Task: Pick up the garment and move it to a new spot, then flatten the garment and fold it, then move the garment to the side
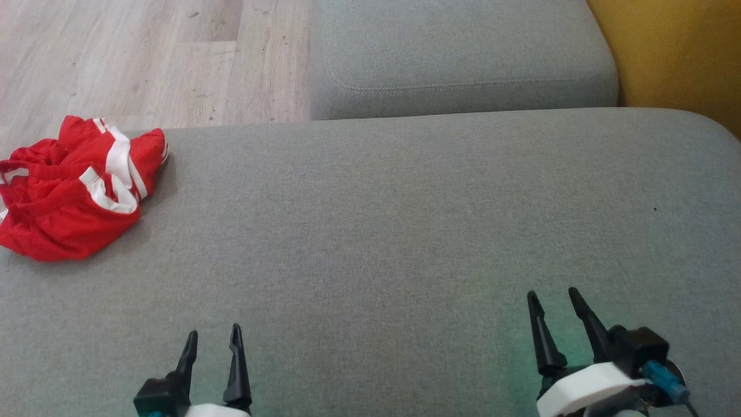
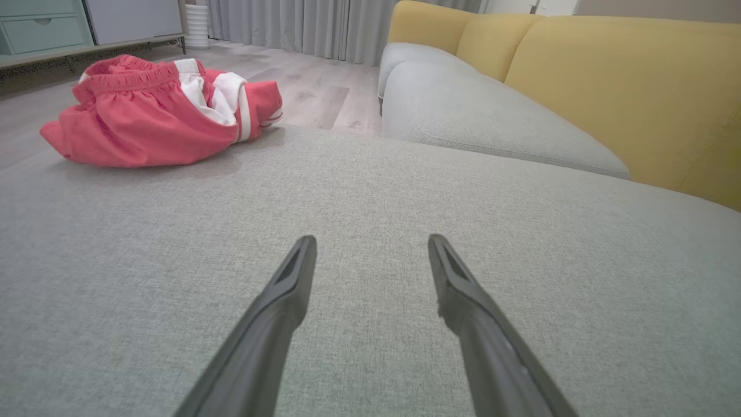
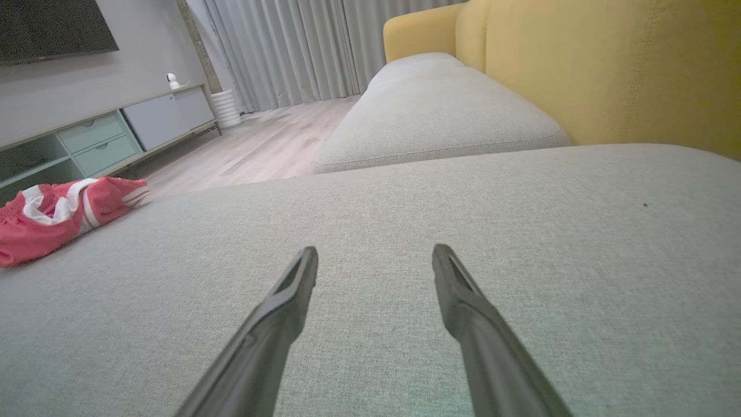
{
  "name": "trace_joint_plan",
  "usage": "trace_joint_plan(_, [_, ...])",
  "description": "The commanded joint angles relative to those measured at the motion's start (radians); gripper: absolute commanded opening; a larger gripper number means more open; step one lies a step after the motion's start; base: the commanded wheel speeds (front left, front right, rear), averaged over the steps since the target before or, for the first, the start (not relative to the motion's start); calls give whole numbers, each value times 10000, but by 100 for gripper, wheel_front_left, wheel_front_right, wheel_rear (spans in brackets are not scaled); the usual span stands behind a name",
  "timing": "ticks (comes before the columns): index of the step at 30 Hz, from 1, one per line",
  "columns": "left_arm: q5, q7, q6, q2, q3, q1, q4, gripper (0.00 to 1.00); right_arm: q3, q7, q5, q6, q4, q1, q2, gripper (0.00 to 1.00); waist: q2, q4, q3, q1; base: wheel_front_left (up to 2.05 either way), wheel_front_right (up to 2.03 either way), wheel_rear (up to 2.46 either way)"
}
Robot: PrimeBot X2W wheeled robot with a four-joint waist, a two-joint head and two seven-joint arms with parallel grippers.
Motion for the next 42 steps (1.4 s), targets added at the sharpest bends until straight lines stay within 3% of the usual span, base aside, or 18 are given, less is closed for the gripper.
trace_joint_plan(1, [239, -188, 77, 113, 173, -218, -324, 100, 275, -148, -271, 72, -298, -256, -95, 100, 0, 2, 1, 0, 0, 0, 0])
trace_joint_plan(11, [1014, -326, 276, 139, 100, -129, -443, 100, 494, -454, -1522, 79, -228, -267, -102, 100, 0, 36, 11, 0, 0, 0, 0])
trace_joint_plan(33, [823, -177, 487, 208, -7, -84, -582, 100, 376, -516, -1527, 79, -166, -307, -102, 100, 0, 72, 75, 0, 0, 0, 0])
trace_joint_plan(42, [847, -167, 469, 265, -133, -386, -570, 100, 29, -531, -1606, 79, -267, -256, -102, 100, 0, 953, 304, 0, 0, 0, 0])
